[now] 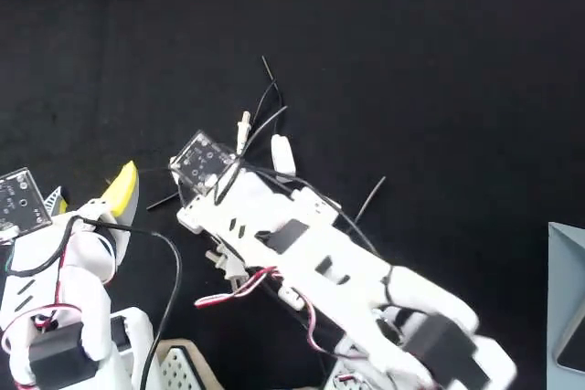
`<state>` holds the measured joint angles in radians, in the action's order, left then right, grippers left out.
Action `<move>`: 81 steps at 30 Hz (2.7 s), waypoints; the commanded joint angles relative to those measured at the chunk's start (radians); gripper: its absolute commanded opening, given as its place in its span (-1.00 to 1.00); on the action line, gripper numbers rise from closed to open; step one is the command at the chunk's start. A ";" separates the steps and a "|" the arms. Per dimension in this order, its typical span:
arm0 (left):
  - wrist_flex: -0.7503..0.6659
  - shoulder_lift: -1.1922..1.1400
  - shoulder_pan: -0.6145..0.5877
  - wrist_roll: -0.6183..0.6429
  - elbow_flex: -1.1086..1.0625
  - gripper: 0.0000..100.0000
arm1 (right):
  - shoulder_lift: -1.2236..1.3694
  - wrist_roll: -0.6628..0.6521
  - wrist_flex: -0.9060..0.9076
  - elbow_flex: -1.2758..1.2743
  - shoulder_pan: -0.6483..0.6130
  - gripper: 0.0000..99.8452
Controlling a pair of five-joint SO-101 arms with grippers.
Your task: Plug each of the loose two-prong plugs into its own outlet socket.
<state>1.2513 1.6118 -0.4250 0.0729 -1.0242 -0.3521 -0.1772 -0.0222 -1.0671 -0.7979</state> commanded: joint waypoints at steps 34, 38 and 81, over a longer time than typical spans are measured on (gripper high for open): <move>0.279 -0.657 0.380 -0.419 0.271 -0.29 | -0.507 0.399 0.703 -0.027 0.379 -0.50; 0.078 -0.743 0.389 -0.417 0.104 -0.29 | -0.507 0.399 0.703 -0.028 0.379 -0.50; -0.107 -1.269 0.469 -0.376 0.406 -0.93 | -0.507 0.399 0.704 -0.047 0.381 -0.50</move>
<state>1.0564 0.1910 0.0568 -0.3076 -0.7004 -0.8600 0.2110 0.6790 -1.1162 -0.4296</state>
